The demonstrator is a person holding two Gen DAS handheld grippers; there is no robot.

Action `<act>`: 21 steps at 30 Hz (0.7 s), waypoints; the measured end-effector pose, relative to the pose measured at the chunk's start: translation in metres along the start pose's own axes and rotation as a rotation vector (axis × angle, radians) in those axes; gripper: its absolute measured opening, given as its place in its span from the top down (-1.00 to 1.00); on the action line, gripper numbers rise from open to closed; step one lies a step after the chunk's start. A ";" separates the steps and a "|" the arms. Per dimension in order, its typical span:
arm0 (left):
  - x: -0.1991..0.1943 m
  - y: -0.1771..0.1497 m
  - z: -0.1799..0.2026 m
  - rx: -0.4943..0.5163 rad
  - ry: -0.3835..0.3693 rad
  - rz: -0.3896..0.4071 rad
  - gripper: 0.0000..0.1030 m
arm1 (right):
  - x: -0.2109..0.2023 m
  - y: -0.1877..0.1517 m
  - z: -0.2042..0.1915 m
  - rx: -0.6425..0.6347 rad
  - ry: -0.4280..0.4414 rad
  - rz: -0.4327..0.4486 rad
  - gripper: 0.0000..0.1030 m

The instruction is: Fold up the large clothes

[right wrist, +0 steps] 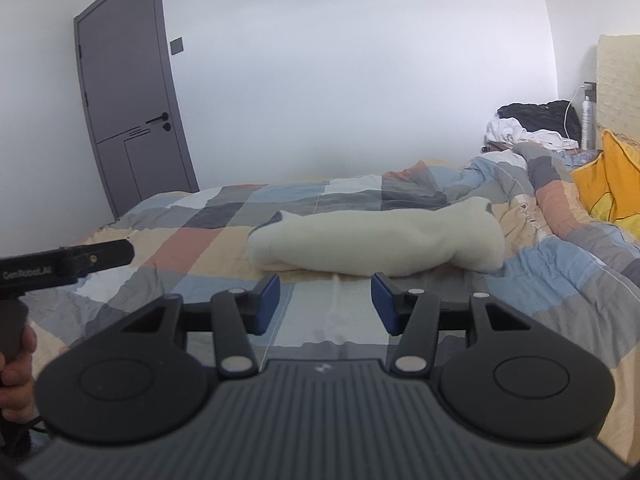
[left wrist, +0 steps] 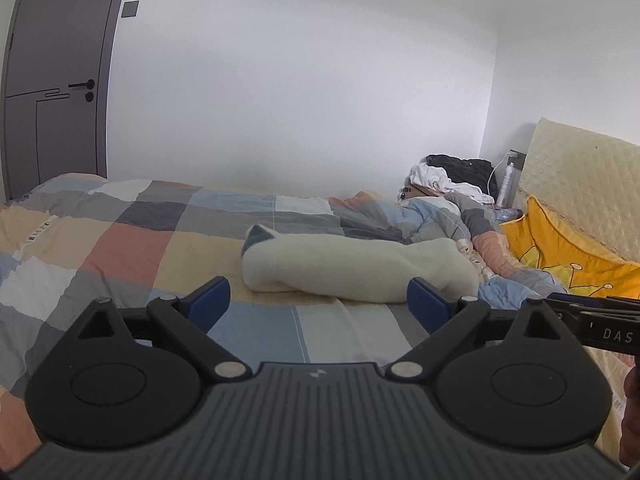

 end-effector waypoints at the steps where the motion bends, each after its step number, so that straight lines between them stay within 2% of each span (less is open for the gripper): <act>1: -0.001 0.001 0.000 0.001 0.007 0.003 -0.94 | -0.001 0.000 -0.001 -0.005 -0.001 0.002 -0.11; 5: 0.000 0.001 -0.002 -0.008 0.022 0.002 -0.99 | -0.003 0.002 -0.001 -0.021 -0.018 0.011 -0.30; 10: -0.002 0.002 -0.005 -0.006 0.044 0.003 -1.00 | -0.004 0.003 0.004 -0.005 -0.041 0.021 -0.81; 21: -0.007 0.004 -0.001 0.013 0.060 0.013 -1.00 | -0.004 0.004 0.006 0.002 -0.077 0.026 -0.82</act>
Point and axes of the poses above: each gripper's, at about its wrist camera, not at the fingertips, and x roughly the way its jaws point, z to its right, y to its top, the point moved 7 cm from there along x, roughly the way its jaws point, and after that the axes turned 10 degrees about y, right-handed, at the moved point
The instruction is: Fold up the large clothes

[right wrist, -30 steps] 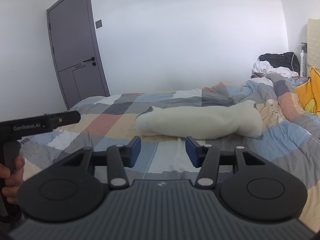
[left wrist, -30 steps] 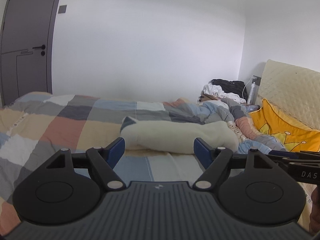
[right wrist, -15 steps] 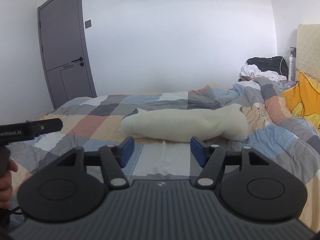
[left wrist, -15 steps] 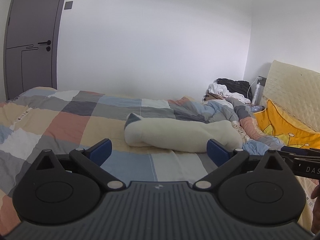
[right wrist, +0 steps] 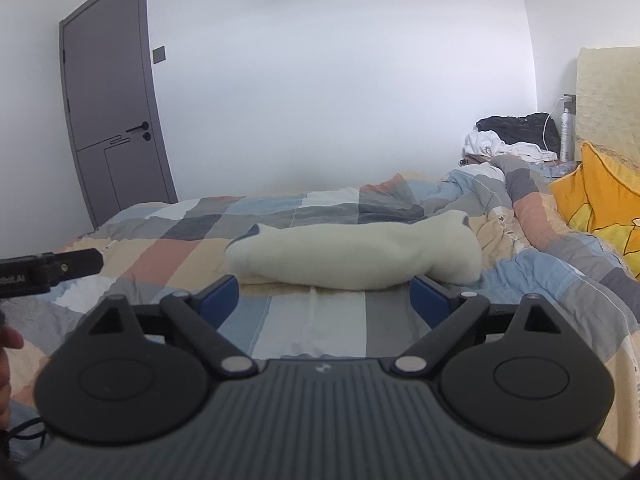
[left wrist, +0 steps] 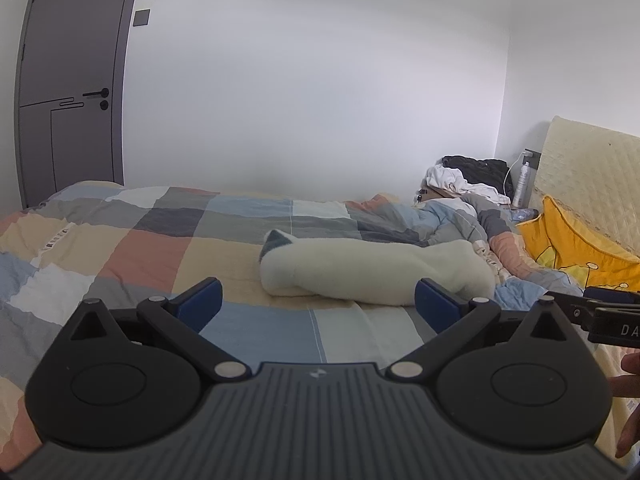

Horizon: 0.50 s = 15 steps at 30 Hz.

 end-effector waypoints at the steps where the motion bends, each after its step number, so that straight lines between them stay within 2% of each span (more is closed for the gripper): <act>1: -0.001 0.000 0.001 0.000 0.000 0.002 -1.00 | 0.000 0.000 0.001 0.003 -0.006 0.000 -0.82; 15: -0.002 0.000 0.003 0.008 0.004 -0.020 -1.00 | 0.008 -0.009 0.004 0.010 -0.001 -0.054 -0.82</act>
Point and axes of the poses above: each gripper's, at about its wrist camera, not at the fingertips, and x roughly the way its jaws point, z to its right, y to its top, the point moved 7 cm from there along x, roughly the way its jaws point, and after that the axes turned 10 degrees about y, right-handed, at the moved point
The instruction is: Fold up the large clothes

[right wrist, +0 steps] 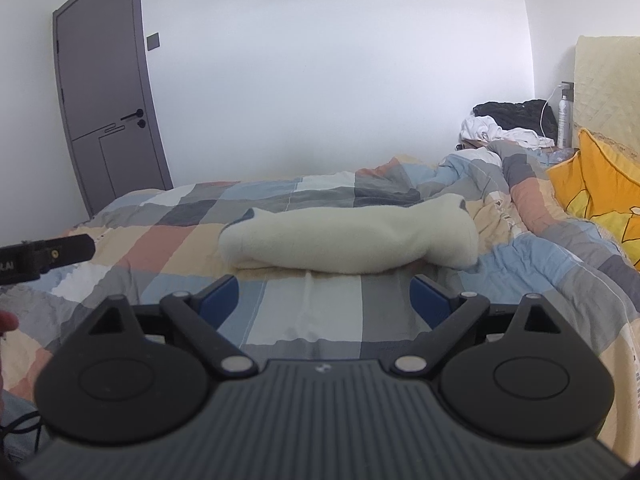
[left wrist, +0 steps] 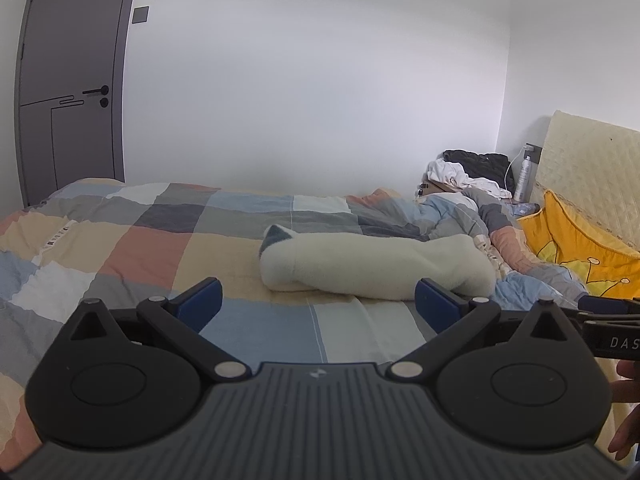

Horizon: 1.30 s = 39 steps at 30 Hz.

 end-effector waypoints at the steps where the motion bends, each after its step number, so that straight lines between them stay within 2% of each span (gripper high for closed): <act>1: 0.001 0.001 0.000 0.000 -0.001 -0.001 -1.00 | 0.000 -0.001 0.001 0.002 -0.003 -0.003 -0.82; 29: 0.011 -0.005 0.006 0.012 0.045 -0.034 -1.00 | 0.000 -0.006 0.014 0.024 -0.046 -0.023 -0.82; 39: 0.012 -0.010 0.005 -0.002 0.036 -0.045 -1.00 | -0.002 0.000 0.013 0.010 -0.052 -0.007 -0.82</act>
Point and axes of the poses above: each gripper's, at about its wrist camera, not at the fingertips, and x roughly the way its jaws point, z to its right, y to its top, the point moved 7 cm from there along x, roughly the way its jaws point, and after that the axes turned 10 degrees about y, right-handed, at the moved point
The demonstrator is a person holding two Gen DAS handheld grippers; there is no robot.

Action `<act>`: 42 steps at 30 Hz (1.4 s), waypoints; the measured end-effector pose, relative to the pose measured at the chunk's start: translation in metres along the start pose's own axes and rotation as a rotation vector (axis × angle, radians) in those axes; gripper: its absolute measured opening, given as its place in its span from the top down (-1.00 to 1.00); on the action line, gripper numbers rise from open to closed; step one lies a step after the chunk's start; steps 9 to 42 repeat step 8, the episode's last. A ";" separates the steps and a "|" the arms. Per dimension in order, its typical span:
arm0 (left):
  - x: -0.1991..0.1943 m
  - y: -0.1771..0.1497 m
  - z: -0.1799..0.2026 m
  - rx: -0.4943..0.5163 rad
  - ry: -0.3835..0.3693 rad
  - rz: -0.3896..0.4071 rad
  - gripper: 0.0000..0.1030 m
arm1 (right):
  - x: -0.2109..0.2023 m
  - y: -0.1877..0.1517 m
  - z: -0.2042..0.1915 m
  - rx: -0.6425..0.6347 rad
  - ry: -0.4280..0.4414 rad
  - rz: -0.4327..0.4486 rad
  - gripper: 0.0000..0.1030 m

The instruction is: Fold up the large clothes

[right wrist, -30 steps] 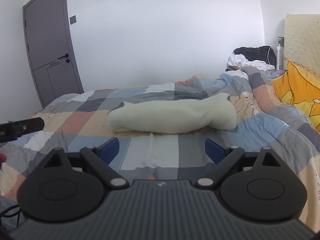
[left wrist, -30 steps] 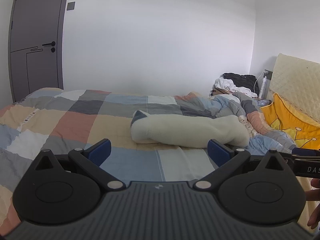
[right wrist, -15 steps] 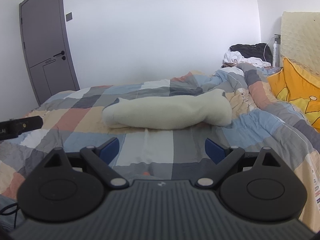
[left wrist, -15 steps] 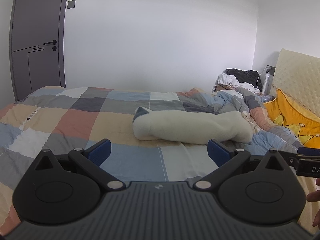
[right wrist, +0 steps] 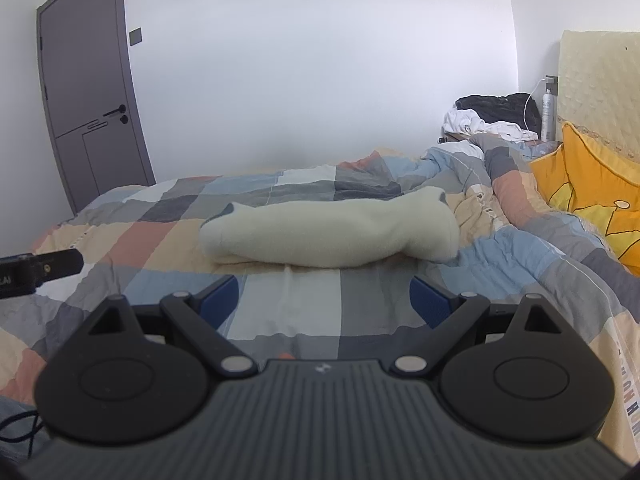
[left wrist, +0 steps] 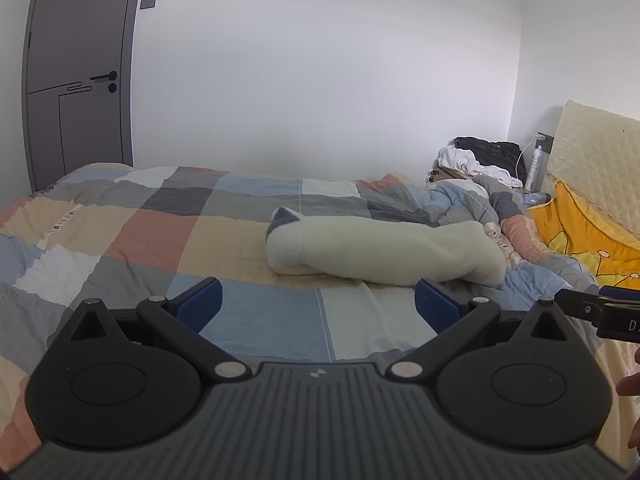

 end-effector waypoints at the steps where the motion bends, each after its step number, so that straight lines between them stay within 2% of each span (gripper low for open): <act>1: 0.000 0.000 0.000 -0.001 0.002 0.003 -1.00 | 0.000 0.000 0.000 0.000 -0.002 0.000 -0.82; 42: 0.000 0.000 -0.001 0.012 0.008 0.007 -1.00 | -0.001 0.000 0.000 0.000 -0.002 -0.001 -0.82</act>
Point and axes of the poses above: each gripper's, at about its wrist camera, not at the fingertips, and x roughly the way its jaws point, z to its right, y to its top, the point moved 7 cm from there along x, roughly the way its jaws point, and after that the axes turned 10 degrees about y, right-handed, at the moved point
